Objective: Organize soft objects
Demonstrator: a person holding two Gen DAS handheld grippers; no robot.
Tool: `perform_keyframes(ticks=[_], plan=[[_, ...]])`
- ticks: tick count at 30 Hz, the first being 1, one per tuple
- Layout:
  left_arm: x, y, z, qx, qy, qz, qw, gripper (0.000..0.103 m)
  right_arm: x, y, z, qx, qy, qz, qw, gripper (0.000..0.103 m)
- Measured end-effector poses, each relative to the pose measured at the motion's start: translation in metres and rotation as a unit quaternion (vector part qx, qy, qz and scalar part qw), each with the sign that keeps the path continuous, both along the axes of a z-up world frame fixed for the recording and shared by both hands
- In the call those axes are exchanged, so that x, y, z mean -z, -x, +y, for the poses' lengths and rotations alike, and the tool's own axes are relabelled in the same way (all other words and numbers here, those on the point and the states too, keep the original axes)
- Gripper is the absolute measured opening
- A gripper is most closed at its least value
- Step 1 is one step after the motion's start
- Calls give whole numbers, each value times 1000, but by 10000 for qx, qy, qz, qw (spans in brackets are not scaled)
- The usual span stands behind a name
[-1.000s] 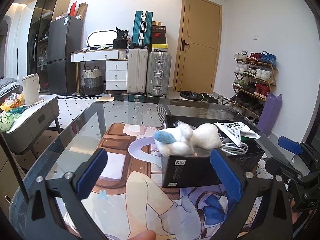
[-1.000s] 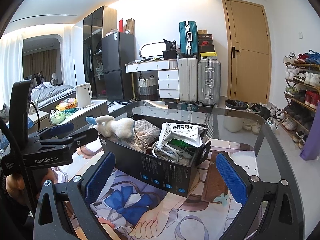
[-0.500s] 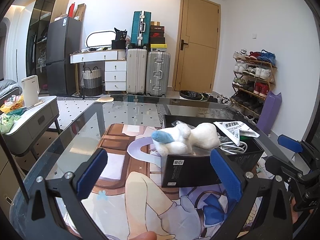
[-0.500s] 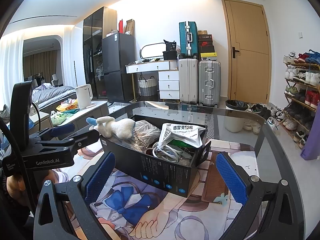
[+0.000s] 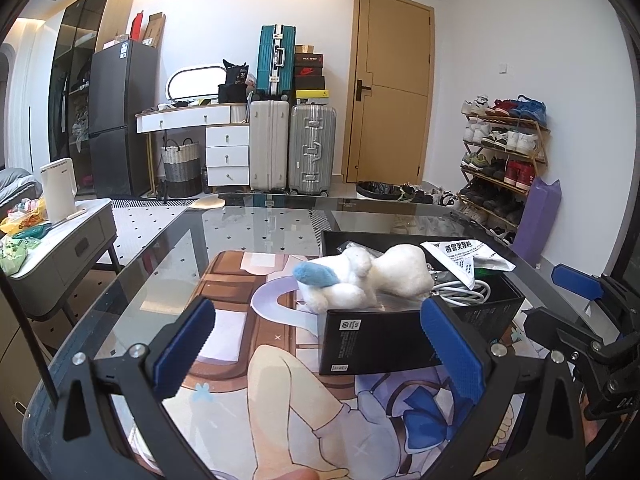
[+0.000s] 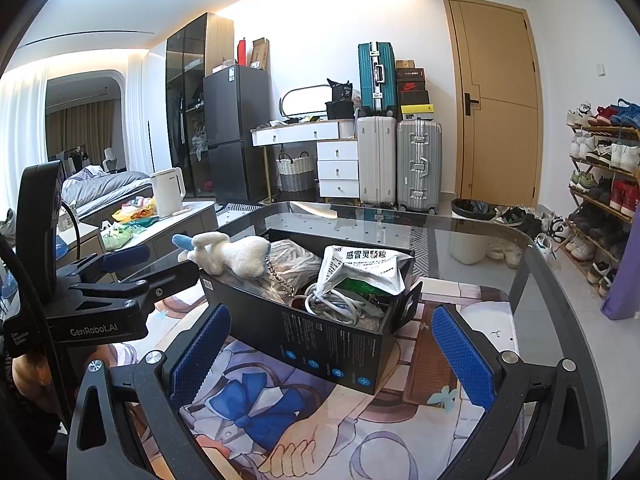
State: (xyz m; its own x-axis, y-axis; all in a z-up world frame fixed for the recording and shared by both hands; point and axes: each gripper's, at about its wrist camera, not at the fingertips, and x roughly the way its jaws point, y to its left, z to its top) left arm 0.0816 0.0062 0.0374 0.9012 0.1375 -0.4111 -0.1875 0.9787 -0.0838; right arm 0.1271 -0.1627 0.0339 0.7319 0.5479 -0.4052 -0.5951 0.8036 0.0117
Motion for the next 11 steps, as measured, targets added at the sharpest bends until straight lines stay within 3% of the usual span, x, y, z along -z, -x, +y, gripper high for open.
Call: perform_keyframes(ticks=[11], plan=[[1,0,-1,122,-44,9,9999,103,0,0,0,1,0,-3,10000,102]])
